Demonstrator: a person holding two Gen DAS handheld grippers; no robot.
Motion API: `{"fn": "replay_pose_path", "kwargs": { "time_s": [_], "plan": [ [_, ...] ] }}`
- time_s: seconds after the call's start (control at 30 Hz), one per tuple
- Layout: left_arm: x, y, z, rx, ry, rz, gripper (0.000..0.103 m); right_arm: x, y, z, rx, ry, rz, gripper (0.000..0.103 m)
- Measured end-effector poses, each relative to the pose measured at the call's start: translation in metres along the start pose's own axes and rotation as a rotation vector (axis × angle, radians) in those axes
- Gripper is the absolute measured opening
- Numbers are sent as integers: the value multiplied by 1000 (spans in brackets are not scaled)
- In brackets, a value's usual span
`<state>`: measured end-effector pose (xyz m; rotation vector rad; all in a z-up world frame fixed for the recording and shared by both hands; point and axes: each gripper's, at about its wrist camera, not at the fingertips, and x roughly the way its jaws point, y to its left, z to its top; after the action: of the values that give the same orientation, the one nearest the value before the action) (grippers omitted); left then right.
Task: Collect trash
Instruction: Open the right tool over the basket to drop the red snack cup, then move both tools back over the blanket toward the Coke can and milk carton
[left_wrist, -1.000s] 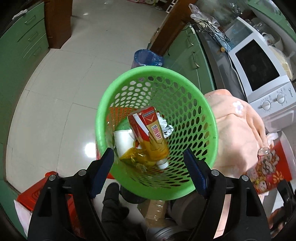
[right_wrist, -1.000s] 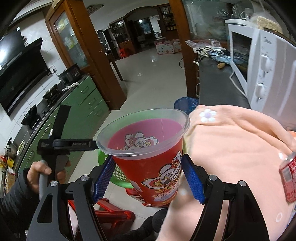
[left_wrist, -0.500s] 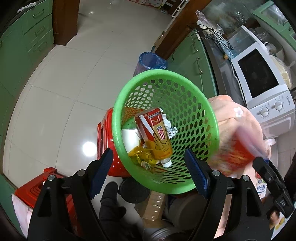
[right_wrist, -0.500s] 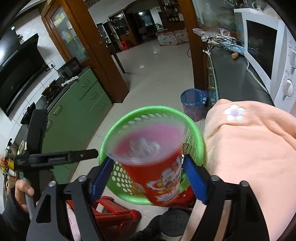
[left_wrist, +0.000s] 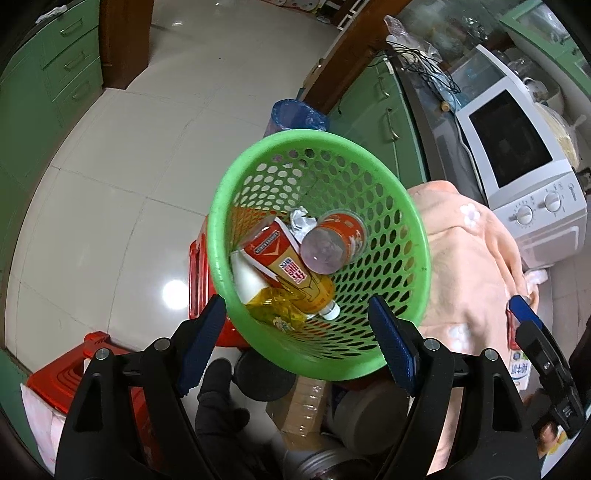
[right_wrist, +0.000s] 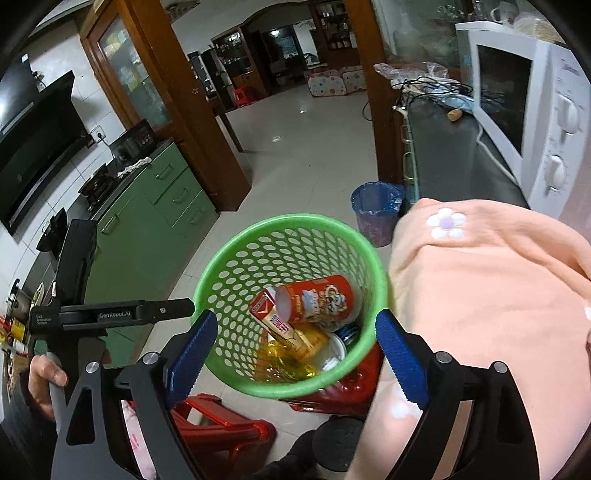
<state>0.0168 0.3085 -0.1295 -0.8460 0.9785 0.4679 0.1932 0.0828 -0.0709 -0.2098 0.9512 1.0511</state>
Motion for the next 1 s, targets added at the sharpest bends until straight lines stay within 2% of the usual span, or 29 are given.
{"fn": "replay_pose_path", "kwargs": {
  "time_s": [0.33, 0.57, 1.0],
  "plan": [
    [-2, -29, -6, 58, 5, -23, 80, -54, -36, -24, 81, -65, -74, 86],
    [2, -60, -13, 120, 25, -42, 80, -93, -78, -45, 146, -97, -165, 86],
    [14, -125, -30, 238, 71, -63, 80, -174, -187, -94, 279, -109, -440, 86]
  ]
}}
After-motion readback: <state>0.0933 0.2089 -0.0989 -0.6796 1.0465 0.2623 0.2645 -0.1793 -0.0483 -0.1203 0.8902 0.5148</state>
